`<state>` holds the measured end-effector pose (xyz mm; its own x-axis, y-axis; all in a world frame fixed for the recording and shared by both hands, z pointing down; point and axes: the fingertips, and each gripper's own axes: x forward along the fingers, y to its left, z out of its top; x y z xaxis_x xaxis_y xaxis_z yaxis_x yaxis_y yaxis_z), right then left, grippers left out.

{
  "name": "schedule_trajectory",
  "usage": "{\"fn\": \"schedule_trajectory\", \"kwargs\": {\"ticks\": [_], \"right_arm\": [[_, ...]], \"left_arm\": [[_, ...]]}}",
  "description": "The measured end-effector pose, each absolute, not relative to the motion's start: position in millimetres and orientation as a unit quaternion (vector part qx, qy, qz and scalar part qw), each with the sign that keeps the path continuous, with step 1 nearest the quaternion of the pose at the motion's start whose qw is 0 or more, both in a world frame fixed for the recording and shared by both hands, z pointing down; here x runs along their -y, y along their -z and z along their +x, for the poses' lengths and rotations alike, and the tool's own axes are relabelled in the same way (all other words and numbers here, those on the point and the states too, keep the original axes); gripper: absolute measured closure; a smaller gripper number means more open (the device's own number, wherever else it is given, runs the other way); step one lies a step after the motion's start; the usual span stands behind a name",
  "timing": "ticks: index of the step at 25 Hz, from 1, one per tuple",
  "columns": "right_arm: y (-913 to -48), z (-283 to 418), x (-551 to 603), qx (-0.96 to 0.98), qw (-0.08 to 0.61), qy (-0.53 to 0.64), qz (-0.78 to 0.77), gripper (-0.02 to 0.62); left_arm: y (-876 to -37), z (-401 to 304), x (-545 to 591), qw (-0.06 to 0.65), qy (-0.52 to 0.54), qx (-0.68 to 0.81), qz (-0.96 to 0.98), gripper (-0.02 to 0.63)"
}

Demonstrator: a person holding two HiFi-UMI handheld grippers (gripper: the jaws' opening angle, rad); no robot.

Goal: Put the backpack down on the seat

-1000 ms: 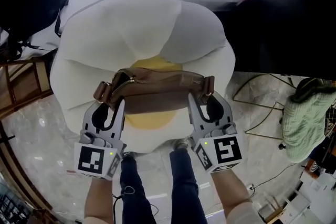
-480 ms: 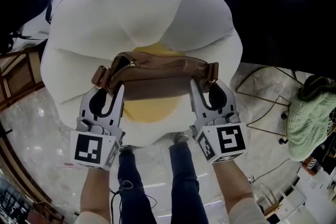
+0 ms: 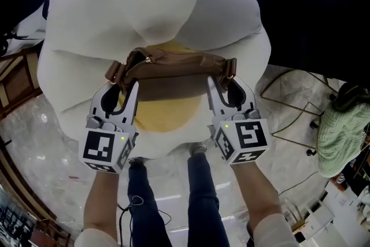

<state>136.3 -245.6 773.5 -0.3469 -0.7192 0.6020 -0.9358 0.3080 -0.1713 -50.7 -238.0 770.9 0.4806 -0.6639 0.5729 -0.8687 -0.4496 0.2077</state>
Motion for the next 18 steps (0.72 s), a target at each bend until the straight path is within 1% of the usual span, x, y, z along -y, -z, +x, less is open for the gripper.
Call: {"fn": "schedule_trajectory", "kwargs": {"ticks": [18], "right_arm": [[-836, 154, 261, 0.755, 0.236, -0.303, 0.532, 0.445]], "left_arm": [[-826, -33, 261, 0.264, -0.248, 0.443, 0.82, 0.502]]}}
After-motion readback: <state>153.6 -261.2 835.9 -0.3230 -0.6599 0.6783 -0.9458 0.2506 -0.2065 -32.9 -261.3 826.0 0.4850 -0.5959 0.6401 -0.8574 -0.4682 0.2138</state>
